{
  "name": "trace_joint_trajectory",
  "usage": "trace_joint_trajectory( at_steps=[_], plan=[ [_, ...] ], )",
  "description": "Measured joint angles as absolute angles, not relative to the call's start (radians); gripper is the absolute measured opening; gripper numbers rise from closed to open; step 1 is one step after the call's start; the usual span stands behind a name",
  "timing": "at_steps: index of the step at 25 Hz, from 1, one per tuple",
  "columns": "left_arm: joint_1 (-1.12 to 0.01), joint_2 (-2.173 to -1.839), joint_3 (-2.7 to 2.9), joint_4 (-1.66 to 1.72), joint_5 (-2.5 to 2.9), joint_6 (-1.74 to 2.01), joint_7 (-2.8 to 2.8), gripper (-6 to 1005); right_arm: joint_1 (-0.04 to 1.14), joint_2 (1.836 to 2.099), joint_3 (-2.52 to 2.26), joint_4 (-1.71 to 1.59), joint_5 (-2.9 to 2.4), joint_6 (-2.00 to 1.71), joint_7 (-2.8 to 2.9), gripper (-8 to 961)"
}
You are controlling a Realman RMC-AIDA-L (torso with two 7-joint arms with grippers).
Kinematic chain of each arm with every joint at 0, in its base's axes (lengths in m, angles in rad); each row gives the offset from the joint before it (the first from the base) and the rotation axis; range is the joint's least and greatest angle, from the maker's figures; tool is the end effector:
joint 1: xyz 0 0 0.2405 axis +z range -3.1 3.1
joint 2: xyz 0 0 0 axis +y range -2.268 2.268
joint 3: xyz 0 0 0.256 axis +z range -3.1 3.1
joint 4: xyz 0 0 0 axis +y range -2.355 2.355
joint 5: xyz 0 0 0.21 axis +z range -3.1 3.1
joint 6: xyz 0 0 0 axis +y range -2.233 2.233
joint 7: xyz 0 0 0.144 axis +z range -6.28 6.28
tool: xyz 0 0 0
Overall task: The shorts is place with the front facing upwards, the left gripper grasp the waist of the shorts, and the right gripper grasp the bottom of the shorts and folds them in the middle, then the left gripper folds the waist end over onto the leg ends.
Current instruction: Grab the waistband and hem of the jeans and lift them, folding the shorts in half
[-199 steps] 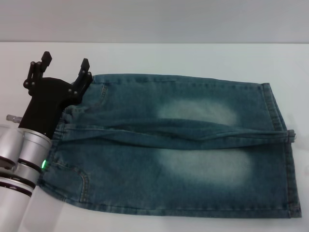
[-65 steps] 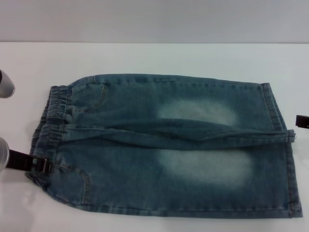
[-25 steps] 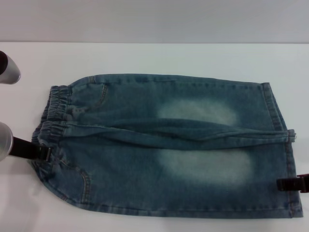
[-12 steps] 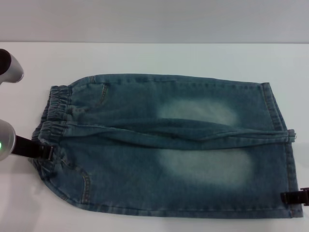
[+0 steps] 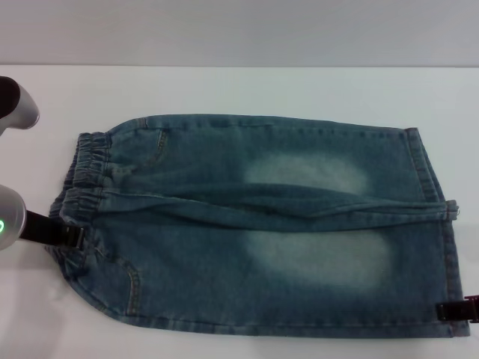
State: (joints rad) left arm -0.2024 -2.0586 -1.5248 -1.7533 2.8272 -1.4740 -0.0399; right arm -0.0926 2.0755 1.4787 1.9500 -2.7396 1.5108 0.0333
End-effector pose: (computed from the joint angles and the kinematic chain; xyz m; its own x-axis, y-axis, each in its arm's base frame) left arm -0.2281 0.2945 0.0277 0.4072 0.9022 0.1419 0.6949 -0.2052 -0.6893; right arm 0.2443 0.2242 0.0271 0.2860 -0.9428 -0.1713 -0.7827 -0.1268 -0.6094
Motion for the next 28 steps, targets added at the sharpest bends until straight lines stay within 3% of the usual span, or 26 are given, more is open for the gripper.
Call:
trace_joint_trajectory(
  at_steps=[28],
  plan=[
    [-0.204,-2.059,-1.523,-1.758,2.823,-1.474,-0.038,82,-0.077,2.075,1.442,1.919,-2.740,1.486,0.044,774]
  ],
)
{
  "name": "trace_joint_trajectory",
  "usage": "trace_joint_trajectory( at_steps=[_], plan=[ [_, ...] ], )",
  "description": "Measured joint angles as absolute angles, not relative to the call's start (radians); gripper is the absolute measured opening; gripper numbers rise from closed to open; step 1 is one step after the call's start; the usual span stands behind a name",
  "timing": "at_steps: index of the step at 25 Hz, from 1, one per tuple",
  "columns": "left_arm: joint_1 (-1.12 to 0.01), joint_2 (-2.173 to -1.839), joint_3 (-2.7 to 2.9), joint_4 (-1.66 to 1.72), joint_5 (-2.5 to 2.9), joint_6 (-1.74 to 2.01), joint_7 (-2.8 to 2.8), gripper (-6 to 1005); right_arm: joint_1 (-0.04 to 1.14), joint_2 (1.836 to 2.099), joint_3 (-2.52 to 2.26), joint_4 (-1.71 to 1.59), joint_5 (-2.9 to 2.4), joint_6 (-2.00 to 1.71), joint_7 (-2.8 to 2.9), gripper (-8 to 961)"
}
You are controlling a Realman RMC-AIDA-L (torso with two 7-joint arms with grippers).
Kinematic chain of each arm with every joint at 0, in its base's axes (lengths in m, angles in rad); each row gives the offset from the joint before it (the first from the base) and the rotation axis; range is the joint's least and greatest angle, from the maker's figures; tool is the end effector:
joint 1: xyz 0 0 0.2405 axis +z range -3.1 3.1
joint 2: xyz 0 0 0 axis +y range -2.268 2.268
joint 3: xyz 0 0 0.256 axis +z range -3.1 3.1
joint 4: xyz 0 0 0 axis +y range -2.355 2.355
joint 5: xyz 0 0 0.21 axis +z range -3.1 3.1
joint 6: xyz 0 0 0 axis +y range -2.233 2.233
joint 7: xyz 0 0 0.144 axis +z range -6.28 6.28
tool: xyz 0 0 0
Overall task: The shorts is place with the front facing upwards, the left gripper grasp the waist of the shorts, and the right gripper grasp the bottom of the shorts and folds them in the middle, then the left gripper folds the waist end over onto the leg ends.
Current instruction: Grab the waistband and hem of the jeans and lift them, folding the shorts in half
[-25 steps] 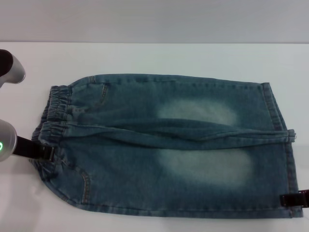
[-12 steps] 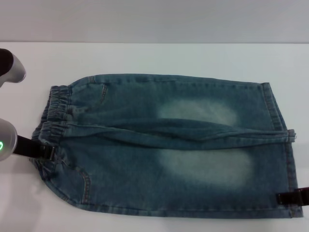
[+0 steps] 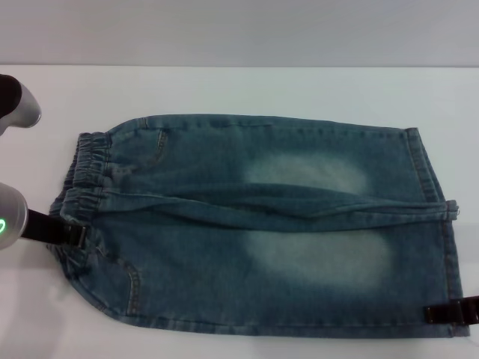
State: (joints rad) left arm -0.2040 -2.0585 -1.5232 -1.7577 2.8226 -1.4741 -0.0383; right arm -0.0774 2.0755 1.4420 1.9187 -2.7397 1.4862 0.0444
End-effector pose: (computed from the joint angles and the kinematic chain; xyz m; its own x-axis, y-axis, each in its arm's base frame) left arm -0.2260 0.2948 0.0274 0.4134 0.8995 0.1416 0.6959 -0.2119 -0.6861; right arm 0.2420 0.2265 0.0160 0.2961 -0.9429 -0.1528 -0.7860 -0.1496 -0.5999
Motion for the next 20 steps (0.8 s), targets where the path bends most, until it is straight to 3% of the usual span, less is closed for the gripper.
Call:
trace_joint_trajectory(
  at_steps=[20],
  plan=[
    [-0.211,-2.059,-1.522,-1.753,2.820,-1.474,-0.038,80,-0.060,2.073,1.426,1.887,-2.735,1.478,0.038,768]
  ],
)
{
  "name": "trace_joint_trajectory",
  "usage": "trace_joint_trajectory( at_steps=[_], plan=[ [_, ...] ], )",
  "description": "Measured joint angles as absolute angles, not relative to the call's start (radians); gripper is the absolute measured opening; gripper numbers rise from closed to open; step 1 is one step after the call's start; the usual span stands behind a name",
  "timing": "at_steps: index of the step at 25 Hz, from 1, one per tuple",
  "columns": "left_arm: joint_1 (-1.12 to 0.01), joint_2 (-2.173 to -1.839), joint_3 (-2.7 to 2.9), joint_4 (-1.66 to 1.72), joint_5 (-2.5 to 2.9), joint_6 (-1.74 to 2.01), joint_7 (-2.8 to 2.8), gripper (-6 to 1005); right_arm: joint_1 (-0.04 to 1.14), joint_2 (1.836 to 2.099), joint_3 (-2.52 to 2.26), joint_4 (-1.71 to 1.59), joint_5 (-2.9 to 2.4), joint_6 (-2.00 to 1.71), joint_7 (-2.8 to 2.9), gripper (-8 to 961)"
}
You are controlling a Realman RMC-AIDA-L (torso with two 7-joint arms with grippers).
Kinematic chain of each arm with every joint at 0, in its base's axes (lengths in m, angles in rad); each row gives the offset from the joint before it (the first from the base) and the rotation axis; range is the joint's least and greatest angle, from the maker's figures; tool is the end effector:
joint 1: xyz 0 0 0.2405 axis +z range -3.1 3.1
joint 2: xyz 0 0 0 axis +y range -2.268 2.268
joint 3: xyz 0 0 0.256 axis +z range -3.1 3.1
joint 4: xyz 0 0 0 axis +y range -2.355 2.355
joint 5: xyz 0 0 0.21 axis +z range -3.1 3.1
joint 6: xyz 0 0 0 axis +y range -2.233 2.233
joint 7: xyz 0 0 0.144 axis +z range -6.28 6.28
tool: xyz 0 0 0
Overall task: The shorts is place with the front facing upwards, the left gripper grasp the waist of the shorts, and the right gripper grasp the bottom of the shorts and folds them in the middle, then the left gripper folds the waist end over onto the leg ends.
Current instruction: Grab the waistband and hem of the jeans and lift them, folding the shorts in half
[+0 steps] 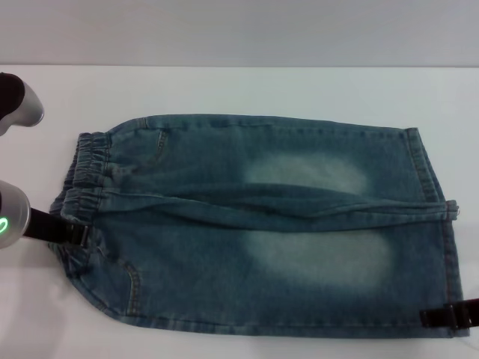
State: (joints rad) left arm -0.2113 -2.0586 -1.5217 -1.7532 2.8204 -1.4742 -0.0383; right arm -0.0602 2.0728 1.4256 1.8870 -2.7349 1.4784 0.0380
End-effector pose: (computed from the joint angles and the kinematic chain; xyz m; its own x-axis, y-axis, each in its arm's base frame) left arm -0.2245 0.2960 0.0263 0.4169 0.8984 0.1383 0.6959 -0.2176 -0.6844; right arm 0.2428 0.2281 0.0092 0.3033 -0.9446 -0.1254 -0.7843 -0.1728 -0.5958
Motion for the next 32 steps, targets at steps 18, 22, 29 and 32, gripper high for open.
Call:
trace_joint_trajectory(
  at_steps=[18,22,29,32],
  plan=[
    [-0.210,-2.059,-1.522,-1.748,2.820,-1.474,-0.034,81,-0.048,2.071,1.426,1.887,-2.718,1.491,0.006,181],
    [-0.211,-2.059,-1.522,-1.748,2.819,-1.474,-0.030,81,-0.043,2.071,1.426,1.887,-2.718,1.491,0.000,82],
    [-0.211,-2.059,-1.522,-1.749,2.819,-1.468,-0.029,82,-0.036,2.071,1.426,1.897,-2.718,1.491,-0.009,-1],
    [-0.212,-2.059,-1.523,-1.749,2.819,-1.466,-0.029,82,-0.036,2.072,1.425,1.915,-2.718,1.488,-0.015,-2]
  ],
)
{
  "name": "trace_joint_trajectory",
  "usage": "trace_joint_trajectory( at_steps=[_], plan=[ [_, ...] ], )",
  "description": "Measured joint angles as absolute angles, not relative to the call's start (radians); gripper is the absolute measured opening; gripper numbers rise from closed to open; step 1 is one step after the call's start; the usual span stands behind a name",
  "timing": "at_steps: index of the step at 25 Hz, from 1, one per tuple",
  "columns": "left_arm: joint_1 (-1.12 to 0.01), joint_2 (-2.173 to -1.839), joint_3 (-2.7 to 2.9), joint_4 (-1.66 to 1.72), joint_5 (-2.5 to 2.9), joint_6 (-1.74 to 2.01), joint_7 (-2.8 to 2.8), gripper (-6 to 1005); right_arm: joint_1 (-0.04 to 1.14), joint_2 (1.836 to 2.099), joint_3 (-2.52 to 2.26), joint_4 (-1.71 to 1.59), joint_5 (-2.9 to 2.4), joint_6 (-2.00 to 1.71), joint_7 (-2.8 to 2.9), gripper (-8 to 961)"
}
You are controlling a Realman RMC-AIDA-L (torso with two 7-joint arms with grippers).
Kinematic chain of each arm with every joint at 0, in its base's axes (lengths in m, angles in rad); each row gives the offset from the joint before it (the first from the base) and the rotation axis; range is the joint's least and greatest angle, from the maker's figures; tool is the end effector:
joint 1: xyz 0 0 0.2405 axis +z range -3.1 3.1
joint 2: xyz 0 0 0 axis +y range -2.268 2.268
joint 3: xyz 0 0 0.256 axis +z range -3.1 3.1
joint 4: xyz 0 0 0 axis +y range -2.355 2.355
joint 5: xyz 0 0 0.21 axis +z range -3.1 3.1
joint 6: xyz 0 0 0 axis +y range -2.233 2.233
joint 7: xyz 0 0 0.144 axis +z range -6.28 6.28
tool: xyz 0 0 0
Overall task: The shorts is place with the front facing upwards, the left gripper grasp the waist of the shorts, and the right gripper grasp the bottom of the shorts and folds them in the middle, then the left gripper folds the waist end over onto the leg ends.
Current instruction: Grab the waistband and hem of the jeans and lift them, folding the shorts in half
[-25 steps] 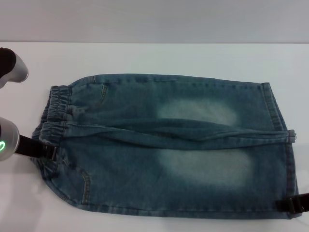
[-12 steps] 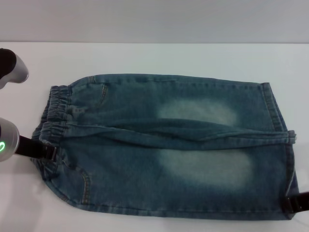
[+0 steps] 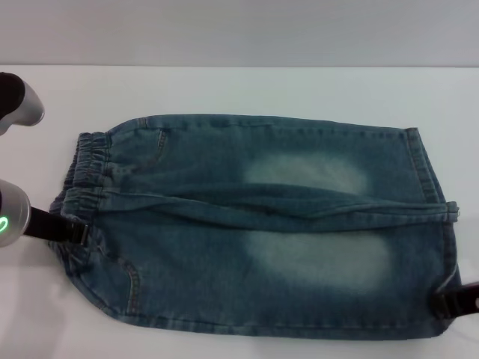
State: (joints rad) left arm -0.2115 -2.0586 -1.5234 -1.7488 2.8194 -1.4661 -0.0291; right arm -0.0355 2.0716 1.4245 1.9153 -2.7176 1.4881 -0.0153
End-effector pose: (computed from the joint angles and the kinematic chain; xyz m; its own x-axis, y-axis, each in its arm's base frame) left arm -0.2250 0.2970 0.0262 0.4240 0.8952 0.1372 0.6936 -0.2235 -0.6849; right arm 0.2295 0.2337 0.0109 0.3844 -0.9178 -0.0994 -0.7662 -0.2572 -0.5889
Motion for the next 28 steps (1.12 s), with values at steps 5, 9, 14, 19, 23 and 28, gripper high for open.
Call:
trace_joint_trajectory(
  at_steps=[5,9,14,19,23,28],
  plan=[
    [-0.208,-2.059,-1.529,-1.754,2.824,-1.451,-0.029,81,-0.034,2.072,1.427,1.958,-2.717,1.478,-0.016,-2],
    [-0.201,-2.059,-1.534,-1.756,2.824,-1.428,-0.029,80,-0.040,2.071,1.439,2.018,-2.722,1.455,-0.017,-2],
    [-0.188,-2.057,-1.544,-1.751,2.821,-1.367,-0.028,79,-0.037,2.072,1.456,2.029,-2.725,1.426,-0.031,-1],
    [-0.170,-2.057,-1.561,-1.752,2.818,-1.293,-0.028,79,-0.061,2.073,1.467,2.032,-2.722,1.316,-0.064,-1],
    [-0.168,-2.057,-1.562,-1.753,2.818,-1.255,-0.028,79,-0.093,2.073,1.464,2.031,-2.722,1.182,-0.086,-2],
    [-0.166,-2.057,-1.562,-1.748,2.817,-1.201,-0.028,79,-0.135,2.073,1.449,2.026,-2.727,1.016,-0.109,0]
  ],
)
